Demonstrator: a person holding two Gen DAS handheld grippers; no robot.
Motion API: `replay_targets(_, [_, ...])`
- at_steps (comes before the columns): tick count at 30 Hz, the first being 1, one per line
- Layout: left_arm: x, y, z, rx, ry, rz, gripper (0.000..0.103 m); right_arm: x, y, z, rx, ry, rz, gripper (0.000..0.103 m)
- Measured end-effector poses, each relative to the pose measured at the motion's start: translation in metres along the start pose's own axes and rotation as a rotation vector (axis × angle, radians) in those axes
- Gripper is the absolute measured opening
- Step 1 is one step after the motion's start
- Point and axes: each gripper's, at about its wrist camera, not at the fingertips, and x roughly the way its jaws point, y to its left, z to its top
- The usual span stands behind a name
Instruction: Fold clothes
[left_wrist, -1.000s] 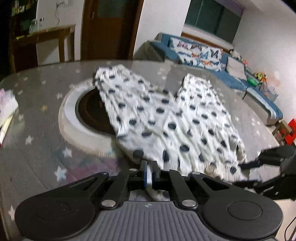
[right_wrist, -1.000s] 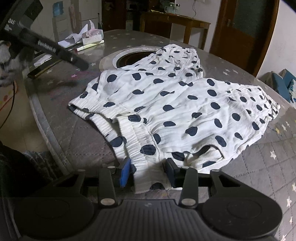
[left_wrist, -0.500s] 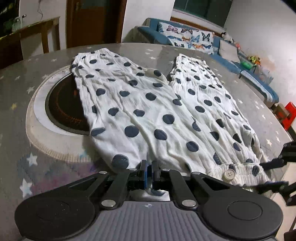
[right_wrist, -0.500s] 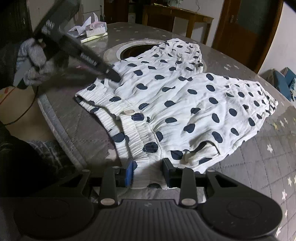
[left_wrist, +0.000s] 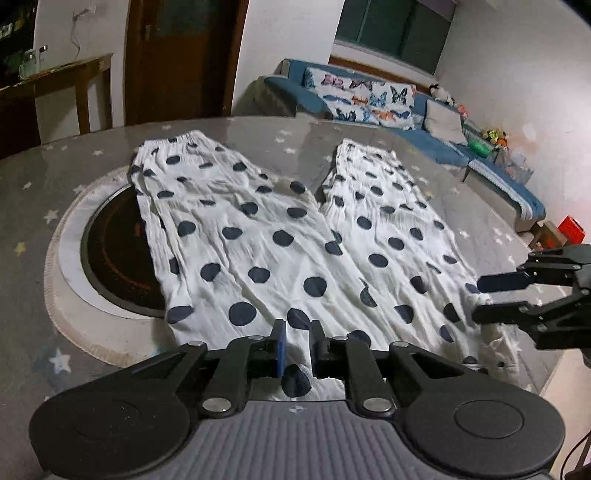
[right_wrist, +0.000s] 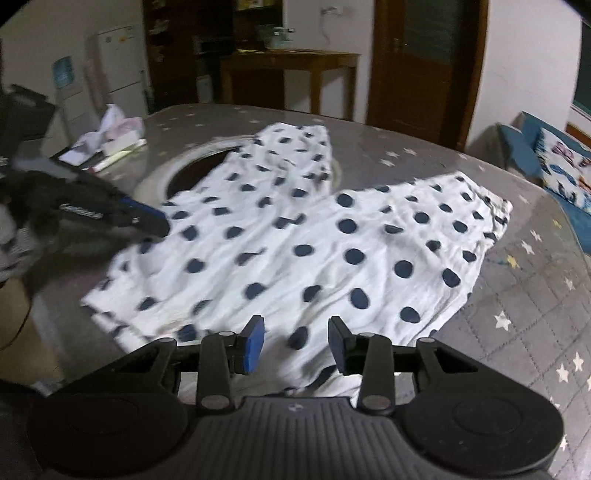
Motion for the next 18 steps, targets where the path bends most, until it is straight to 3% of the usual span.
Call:
replay_targets(6, [0.008,0.005,-0.01,0.009,0.045,0.013,0.015,0.009,-0.018,-0.024,0.06,0.049,-0.054,0.037])
replay_targets(9, [0.003,0.001,-0.007,0.019,0.038,0.013,0.02,-0.001,-0.021,-0.024,0.069,0.023,-0.061,0.037])
replay_targets(12, [-0.003,-0.013,-0.003,0.049,0.008,-0.012,0.032,-0.004,-0.023,-0.022,0.085,-0.003,-0.066,0.037])
replay_targets(18, [0.006,-0.038,-0.004,0.107,0.029,-0.042,0.034,0.003,-0.024,-0.029,0.094,0.004,-0.076,0.037])
